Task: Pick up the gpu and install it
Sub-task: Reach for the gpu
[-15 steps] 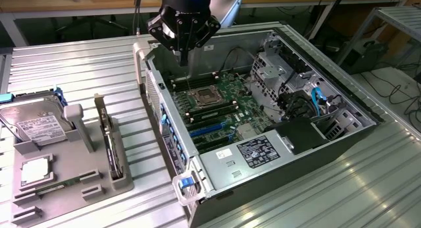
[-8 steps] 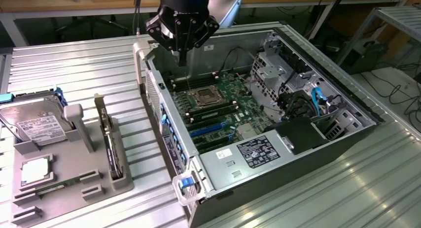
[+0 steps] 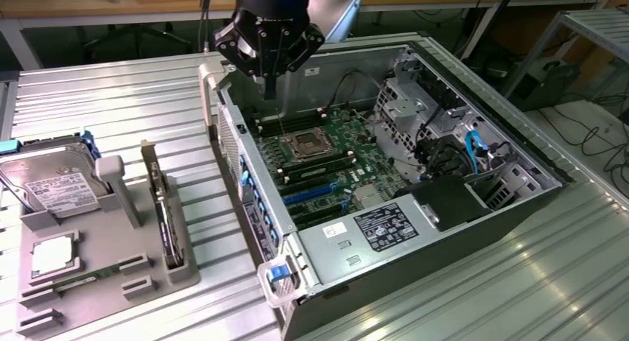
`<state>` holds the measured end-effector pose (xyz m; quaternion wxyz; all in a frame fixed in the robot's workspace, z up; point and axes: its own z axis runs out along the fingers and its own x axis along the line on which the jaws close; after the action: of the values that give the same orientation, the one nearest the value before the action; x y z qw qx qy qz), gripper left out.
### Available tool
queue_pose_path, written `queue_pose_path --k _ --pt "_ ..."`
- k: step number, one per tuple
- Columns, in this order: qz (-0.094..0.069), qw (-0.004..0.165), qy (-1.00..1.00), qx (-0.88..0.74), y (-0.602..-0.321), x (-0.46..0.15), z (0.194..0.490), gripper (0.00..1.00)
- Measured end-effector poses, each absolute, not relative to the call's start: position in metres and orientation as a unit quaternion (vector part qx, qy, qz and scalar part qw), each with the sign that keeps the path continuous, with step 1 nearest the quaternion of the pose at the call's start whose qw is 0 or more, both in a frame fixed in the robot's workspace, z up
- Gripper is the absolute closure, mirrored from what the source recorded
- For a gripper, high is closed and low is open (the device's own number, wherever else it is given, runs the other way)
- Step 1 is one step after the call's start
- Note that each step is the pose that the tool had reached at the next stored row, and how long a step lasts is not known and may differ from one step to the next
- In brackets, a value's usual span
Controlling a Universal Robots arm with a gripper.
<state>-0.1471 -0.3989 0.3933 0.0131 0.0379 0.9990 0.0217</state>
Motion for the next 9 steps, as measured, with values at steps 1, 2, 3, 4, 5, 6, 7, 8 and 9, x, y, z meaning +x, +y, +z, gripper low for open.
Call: queue_pose_path --k 1,2,3,4,5,6,7,8,9 --pt "0.022 0.013 0.999 0.038 -0.3989 -0.1477 0.3933 0.89" --pt "0.022 0.013 0.999 0.038 -0.3989 -0.1481 0.3933 0.89" --pt "0.022 0.013 0.999 0.038 -0.3989 -0.1486 0.3933 0.89" --pt "0.022 0.013 0.999 0.038 -0.3989 -0.149 0.3933 0.89" --pt "0.022 0.013 0.999 0.038 -0.3989 -0.1494 0.3933 0.89" --pt "0.022 0.013 0.999 0.038 -0.3989 -0.1499 0.3933 0.89" --pt "0.022 0.013 0.999 0.038 -0.3989 -0.1504 0.3933 0.89" --pt "0.022 0.013 0.999 0.038 -0.3989 -0.1508 0.3933 0.89" --pt "0.022 0.013 0.999 0.038 -0.3989 -0.1514 0.3933 0.89"
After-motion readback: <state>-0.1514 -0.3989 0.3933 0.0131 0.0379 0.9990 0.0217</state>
